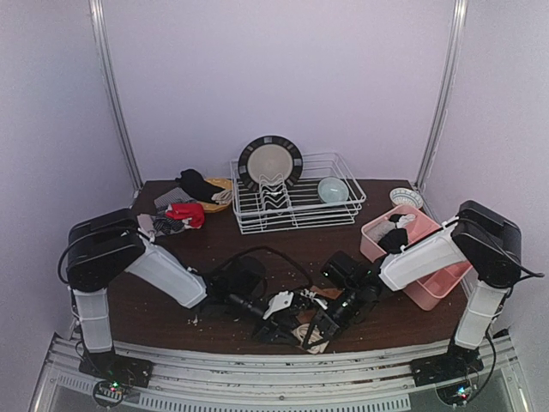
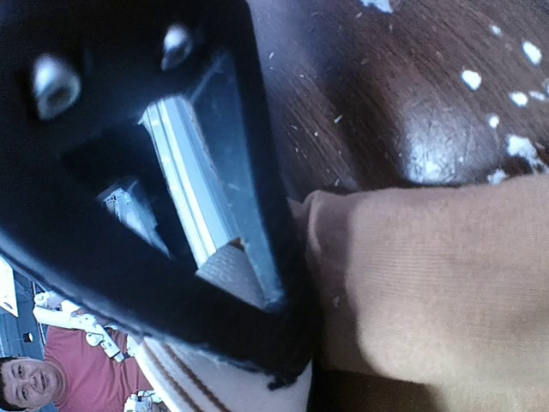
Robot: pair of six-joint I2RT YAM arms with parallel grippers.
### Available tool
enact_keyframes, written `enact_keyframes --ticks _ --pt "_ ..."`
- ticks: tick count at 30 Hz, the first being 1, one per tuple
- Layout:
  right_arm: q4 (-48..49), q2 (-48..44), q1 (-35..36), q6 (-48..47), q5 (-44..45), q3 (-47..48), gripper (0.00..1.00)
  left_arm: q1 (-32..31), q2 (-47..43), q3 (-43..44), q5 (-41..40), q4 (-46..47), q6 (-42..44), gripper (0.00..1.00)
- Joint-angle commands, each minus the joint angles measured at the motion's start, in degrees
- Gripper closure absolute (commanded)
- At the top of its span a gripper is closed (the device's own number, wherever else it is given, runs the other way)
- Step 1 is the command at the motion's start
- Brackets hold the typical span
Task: Roll the underwear
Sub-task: Roll the underwear at the center of the board.
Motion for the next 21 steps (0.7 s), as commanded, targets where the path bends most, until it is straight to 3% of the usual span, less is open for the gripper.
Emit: enact_keyframes --ticks 1,4,7,12,21 --pt "-1.76 -0.22 -0.36 -0.1 1.26 -0.65 1.0 0.15 1.62 1.49 2.36 -0.29 0.94 0.74" --pt "-1.43 -0.9 -0.38 0.49 1.63 -0.73 0.97 0.15 2.15 1.63 2.73 0.74 0.24 0.86" --pt "-0.33 -3.15 -0.32 2.25 3.21 -1.59 0.76 0.15 2.53 1.31 2.29 2.53 -0.6 1.0" --pt "2.67 -10.38 -0.27 6.45 8.4 -4.77 0.57 0.15 2.56 -0.03 1.74 5.27 -3.19 1.0" --pt "-1.66 -26.5 1.6 7.91 25.07 -9.43 0.5 0.32 3.88 3.37 2.83 0.92 -11.26 1.0"
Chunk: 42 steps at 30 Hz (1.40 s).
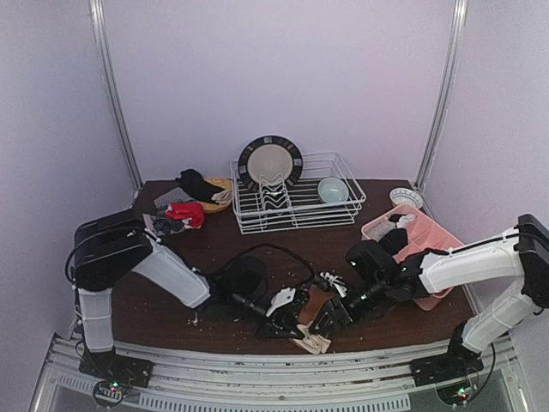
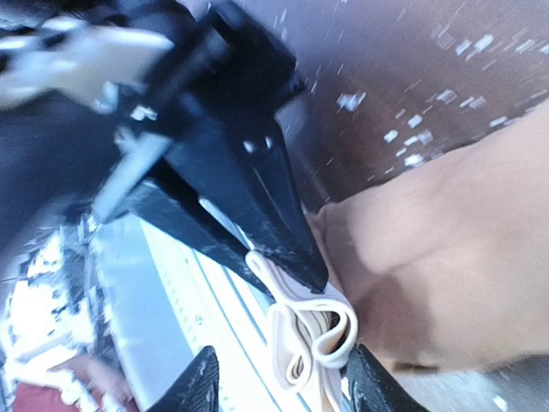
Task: Roll the underwear
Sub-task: Roll the underwear at the center of the board.
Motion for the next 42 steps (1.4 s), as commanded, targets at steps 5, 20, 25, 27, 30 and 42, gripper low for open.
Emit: enact_keyframes --ticks 5,20,25,27,30,42 --pt "-6.53 -15.48 5.76 -1.06 26.77 -3.65 0.52 0.41 2.62 5.67 3.58 -7.07 -10.6 1.0" --pt "-3.81 -20.68 16.49 -4.41 43.91 -6.98 0.57 3.62 6.44 13.12 12.57 -13.11 -28.62 1.0" --pt "-3.29 -17.3 18.0 -5.0 44.67 -6.06 0.57 5.68 8.29 12.7 14.09 -6.75 -37.05 1.0" --pt "-3.21 -16.01 18.92 -5.77 44.91 -5.37 0.57 6.43 8.74 12.5 14.23 -4.52 -39.85 1.0" --pt "-3.59 -14.23 20.27 -7.34 45.43 -3.98 0.57 7.03 9.87 13.01 14.45 -1.97 -44.39 1.0" --pt "-7.48 -2.74 24.45 -18.39 54.46 3.2 0.59 9.67 14.47 15.89 13.49 -2.79 -59.19 1.0"
